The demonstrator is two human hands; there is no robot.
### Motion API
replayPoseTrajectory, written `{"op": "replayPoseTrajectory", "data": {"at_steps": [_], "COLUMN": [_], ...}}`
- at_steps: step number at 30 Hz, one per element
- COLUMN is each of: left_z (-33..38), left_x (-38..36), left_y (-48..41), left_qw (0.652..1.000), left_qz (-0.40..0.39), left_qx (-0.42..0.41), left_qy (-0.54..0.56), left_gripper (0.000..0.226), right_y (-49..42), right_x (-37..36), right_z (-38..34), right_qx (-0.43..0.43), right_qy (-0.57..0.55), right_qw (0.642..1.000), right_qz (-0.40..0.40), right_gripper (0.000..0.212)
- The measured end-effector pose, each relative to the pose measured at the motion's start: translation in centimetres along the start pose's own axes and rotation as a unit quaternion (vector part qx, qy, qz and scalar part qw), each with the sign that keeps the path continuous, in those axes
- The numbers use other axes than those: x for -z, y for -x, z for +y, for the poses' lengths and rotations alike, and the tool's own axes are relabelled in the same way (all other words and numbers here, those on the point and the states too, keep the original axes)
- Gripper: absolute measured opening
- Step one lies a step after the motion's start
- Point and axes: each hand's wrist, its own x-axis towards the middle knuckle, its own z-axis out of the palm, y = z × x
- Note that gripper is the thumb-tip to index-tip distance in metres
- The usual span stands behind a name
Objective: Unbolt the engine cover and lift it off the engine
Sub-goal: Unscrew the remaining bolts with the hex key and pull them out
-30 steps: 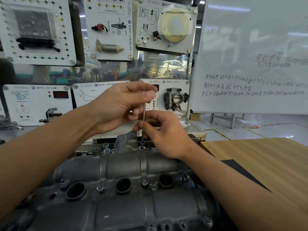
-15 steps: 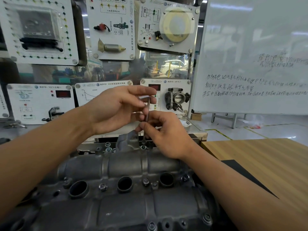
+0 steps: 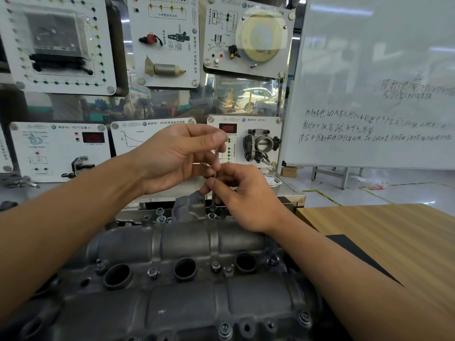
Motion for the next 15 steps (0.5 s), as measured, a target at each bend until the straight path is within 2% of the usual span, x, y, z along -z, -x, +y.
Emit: {"op": "replayPoseTrajectory", "data": {"at_steps": [3,6,8,11,15], "left_z": [0.1,0.3,0.3,0.3,0.5], "left_x": [-1.1,-2.3,-2.6,-2.1,-0.4], "left_y": [-0.5,-1.5,-1.8,-1.9,-1.0], "left_qw": [0.986,0.977,0.984,0.991,0.994], "left_qz": [0.111,0.160,0.154,0.116,0.011], "left_qx": [-0.031,-0.017,0.022,0.065,0.067], "left_qy": [-0.119,-0.143,-0.091,0.017,0.090], "left_gripper": [0.030,0.023,0.009,0.016,0.023], "right_y": [0.0,-0.1,-0.2,-0.4,-0.7], "right_x": [-0.2,-0.1,0.1,0.2,0.3], "right_z": [0.0,0.2,0.3,0.3,0.5], "right_qx": [0.004,0.010,0.017,0.018,-0.013], "right_qy": [-0.011,-0.014,-0.014,-0.035,-0.098], "right_qw": [1.000,1.000,1.000,0.999,0.994], "right_qz": [-0.009,-0.002,0.007,0.022,0.036], "right_gripper": [0.009,0.007,0.012,0.019,0.016]}}
